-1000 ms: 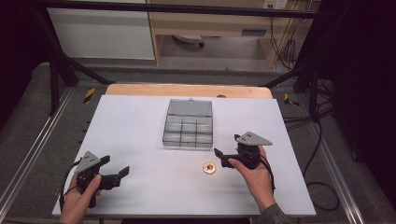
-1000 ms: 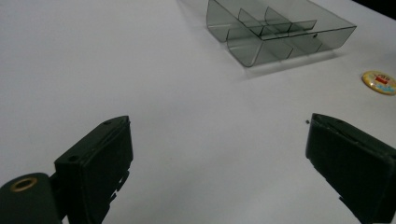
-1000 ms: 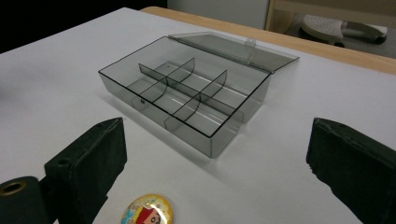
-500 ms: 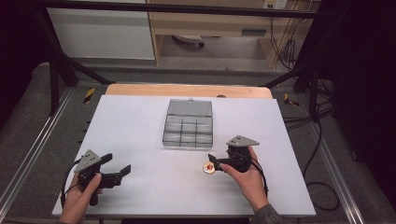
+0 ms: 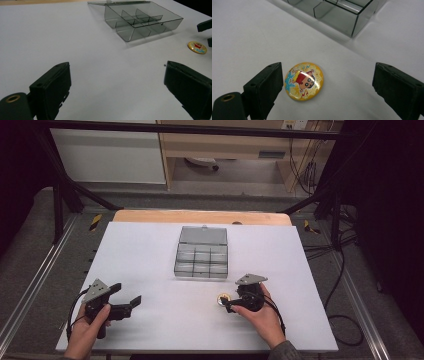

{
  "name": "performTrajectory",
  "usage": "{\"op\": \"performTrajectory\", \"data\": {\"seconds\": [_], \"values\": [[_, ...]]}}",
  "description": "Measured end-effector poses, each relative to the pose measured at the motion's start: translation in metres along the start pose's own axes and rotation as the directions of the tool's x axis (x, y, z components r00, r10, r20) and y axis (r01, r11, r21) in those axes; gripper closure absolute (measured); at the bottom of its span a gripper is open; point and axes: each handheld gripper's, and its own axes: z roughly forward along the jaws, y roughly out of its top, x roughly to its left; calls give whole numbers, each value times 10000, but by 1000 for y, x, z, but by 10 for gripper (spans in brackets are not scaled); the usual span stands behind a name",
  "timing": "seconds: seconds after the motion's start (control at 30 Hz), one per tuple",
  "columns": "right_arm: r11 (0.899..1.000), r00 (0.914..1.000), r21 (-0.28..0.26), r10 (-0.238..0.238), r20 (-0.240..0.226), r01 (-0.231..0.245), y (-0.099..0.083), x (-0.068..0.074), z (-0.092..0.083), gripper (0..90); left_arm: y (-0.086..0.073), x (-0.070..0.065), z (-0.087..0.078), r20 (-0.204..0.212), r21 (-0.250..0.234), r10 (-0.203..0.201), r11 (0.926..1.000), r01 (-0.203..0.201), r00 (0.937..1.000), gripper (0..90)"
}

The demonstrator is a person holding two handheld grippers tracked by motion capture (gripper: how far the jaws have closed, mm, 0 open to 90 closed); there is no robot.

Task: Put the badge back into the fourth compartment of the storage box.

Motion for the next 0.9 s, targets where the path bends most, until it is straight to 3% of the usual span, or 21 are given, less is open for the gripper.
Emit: {"op": "performTrajectory", "data": {"seconds": [0.13, 0.47, 0.9], "values": [[10000, 10000, 38, -63, 26, 63, -4, 2, 2, 101, -1, -2, 0, 83, 59, 104, 9999, -105, 9999, 73], [9996, 9996, 167, -238, -173, 241, -7, 8, 6, 258, -2, 2, -4, 12, -8, -71, 10000, 71, 10000, 75], [9964, 9963, 185, -826, -250, 831, -8, 19, 10, 355, -1, 0, -2, 63, 71, 67, 10000, -68, 10000, 77]]}}
